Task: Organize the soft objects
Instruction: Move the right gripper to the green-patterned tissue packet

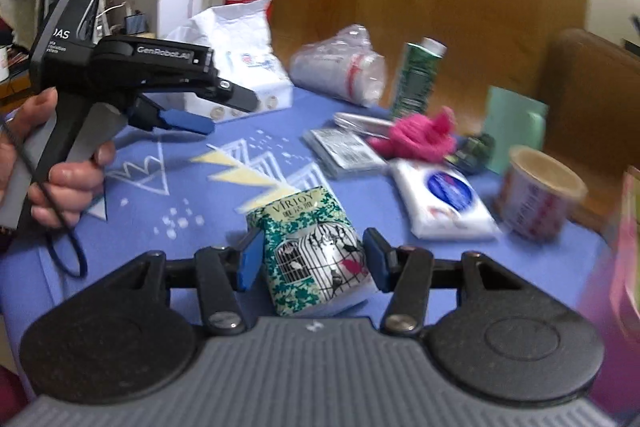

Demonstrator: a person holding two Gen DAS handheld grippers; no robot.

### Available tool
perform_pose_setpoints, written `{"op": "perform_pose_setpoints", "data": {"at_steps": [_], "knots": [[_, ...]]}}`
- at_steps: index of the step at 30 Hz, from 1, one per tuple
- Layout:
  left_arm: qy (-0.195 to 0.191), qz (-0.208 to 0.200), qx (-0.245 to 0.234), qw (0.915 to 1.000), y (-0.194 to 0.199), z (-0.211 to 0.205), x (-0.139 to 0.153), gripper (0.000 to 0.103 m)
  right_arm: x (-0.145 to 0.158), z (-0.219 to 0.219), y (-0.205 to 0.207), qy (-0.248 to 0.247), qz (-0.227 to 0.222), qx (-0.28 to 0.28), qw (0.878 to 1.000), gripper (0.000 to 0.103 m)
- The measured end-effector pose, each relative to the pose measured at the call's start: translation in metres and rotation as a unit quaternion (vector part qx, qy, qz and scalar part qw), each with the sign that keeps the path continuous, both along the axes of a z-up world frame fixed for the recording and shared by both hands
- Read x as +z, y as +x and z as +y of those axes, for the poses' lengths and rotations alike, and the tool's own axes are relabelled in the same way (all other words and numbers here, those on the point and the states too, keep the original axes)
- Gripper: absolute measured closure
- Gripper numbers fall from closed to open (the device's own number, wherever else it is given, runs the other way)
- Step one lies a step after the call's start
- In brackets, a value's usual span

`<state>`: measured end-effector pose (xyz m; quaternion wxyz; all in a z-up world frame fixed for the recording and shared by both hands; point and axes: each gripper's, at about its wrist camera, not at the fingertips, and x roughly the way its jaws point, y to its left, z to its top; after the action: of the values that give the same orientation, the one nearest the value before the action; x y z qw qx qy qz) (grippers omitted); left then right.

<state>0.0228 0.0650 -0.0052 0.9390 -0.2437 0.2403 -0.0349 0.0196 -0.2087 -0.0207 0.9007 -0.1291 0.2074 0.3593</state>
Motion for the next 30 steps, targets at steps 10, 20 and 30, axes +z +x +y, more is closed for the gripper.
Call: {"op": "perform_pose_setpoints", "data": {"at_steps": [10,20,30], "knots": [[0.026,0.009,-0.003,0.9996,0.001,-0.01,0.001,0.021,-0.011,-0.012,0.004,0.02,0.025,-0.03,0.999,0.033],[0.023,0.014,-0.003,0.9996,0.002,-0.008,0.001,0.021,-0.012,-0.015,0.005,0.023,0.033,-0.032,0.999,0.031],[0.019,0.015,-0.013,0.9996,0.004,-0.009,0.0,0.021,-0.012,-0.024,-0.002,0.022,0.042,-0.048,0.998,0.028]]}}
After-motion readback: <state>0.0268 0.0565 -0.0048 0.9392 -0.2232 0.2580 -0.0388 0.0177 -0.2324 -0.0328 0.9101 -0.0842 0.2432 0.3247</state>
